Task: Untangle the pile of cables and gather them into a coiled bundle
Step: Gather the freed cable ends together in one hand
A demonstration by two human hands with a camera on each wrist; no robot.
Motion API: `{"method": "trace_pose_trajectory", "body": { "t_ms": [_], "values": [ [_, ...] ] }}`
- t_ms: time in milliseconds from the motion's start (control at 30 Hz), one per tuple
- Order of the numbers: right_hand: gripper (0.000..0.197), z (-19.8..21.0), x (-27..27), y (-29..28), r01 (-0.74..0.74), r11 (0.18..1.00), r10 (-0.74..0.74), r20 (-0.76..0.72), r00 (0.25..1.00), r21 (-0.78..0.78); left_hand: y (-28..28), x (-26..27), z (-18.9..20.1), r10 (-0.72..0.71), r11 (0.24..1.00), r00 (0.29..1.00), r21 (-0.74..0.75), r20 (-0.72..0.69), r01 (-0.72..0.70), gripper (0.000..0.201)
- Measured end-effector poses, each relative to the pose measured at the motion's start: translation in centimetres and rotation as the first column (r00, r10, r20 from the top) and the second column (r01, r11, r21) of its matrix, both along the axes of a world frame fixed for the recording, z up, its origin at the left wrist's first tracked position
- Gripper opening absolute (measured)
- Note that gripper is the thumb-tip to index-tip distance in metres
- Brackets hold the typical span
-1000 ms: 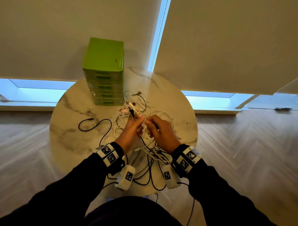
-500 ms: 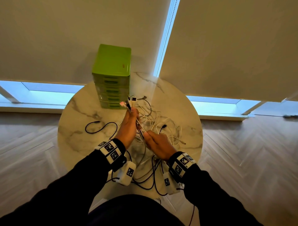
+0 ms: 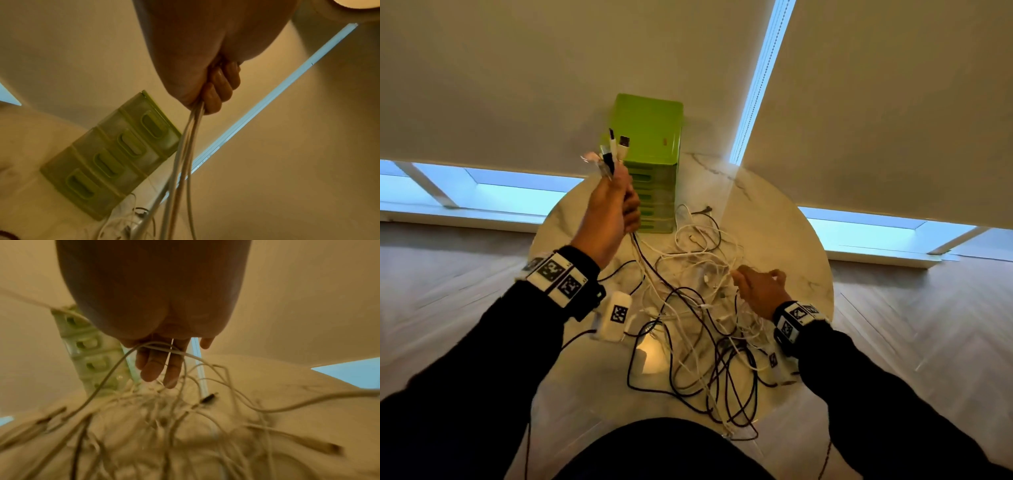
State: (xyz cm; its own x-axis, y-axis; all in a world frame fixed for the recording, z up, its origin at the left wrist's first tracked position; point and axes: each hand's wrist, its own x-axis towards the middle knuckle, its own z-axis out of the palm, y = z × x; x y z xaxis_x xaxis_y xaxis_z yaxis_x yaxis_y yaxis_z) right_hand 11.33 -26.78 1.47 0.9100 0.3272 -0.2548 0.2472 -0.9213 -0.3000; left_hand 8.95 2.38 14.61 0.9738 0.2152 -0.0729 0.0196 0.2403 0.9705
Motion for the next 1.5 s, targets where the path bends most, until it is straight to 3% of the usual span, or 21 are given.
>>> {"method": "trace_pose_trajectory", "body": {
  "t_ms": [133, 233, 367, 500, 700, 900, 1000, 1067, 1100, 1200, 1300, 1367, 1500],
  "values": [
    [0.028, 2.1, 2.1, 3.2, 0.064, 0.942, -0.113, 0.132, 0.985, 0.329, -1.5, -0.7, -2.5, -0.083, 0.99, 0.984, 0.1, -0.159, 0.1, 0.035],
    [0.028, 4.7, 2.0, 5.7, 0.004, 0.852, -0.057, 0.086, 0.995, 0.523, -3.3, -1.4, -4.3, -0.108, 0.964, 0.956, 0.207, -0.272, 0.168, 0.04],
    [0.023, 7.1, 0.7, 8.0, -0.161, 0.807, 0.117, 0.113, 0.987, 0.568, -5.6, -1.2, -5.2, -0.046, 0.978, 0.961, 0.181, -0.274, 0.099, 0.047],
    [0.026, 6.2, -0.3, 8.2, -0.174, 0.798, 0.23, -0.025, 0.973, 0.577, -6.6, -0.5, -5.1, -0.001, 1.0, 0.967, 0.028, -0.257, 0.008, 0.039],
    [0.048, 2.9, -0.6, 5.2, -0.16, 0.872, 0.285, -0.214, 0.934, 0.463, -6.6, -0.1, -4.4, 0.145, 0.989, 0.978, 0.024, -0.152, -0.143, 0.036],
    [0.037, 1.3, 1.0, 0.3, -0.256, 0.95, 0.297, -0.261, 0.919, 0.18, -2.4, 0.6, -2.7, 0.308, 0.942, 0.951, -0.135, -0.026, -0.309, 0.036],
    [0.04, 0.8, 1.9, -2.1, -0.213, 0.976, 0.22, -0.254, 0.942, 0.052, 0.6, 1.1, -1.1, 0.417, 0.889, 0.908, -0.224, 0.035, -0.4, 0.035],
    [0.066, -0.2, 2.7, -2.8, -0.181, 0.98, 0.193, -0.176, 0.965, 0.081, 1.6, 0.9, -0.6, 0.439, 0.893, 0.895, -0.152, 0.081, -0.425, 0.034],
    [0.07, -0.5, 3.0, -2.8, -0.181, 0.977, 0.196, -0.143, 0.97, 0.113, 1.7, 0.7, -0.6, 0.433, 0.901, 0.896, -0.079, 0.102, -0.427, 0.034],
    [0.039, 2.3, 2.4, -0.1, -0.182, 0.934, 0.229, -0.124, 0.965, 0.308, 0.5, -0.3, -1.6, 0.369, 0.899, 0.921, 0.202, 0.124, -0.388, 0.031],
    [0.04, 4.9, 1.8, 2.7, -0.18, 0.853, 0.273, -0.123, 0.954, 0.49, -1.6, -1.1, -3.5, 0.233, 0.915, 0.971, 0.326, 0.057, -0.238, 0.03],
    [0.043, 5.4, 1.7, 3.8, -0.202, 0.838, 0.26, -0.046, 0.965, 0.506, -3.2, -1.6, -4.5, 0.113, 0.931, 0.994, 0.35, -0.003, -0.105, 0.028],
    [0.037, 6.2, 1.4, 4.8, -0.228, 0.78, 0.186, 0.131, 0.974, 0.582, -5.5, -2.5, -6.1, -0.005, 0.886, 0.981, 0.453, -0.196, 0.095, 0.039]
  ]
}}
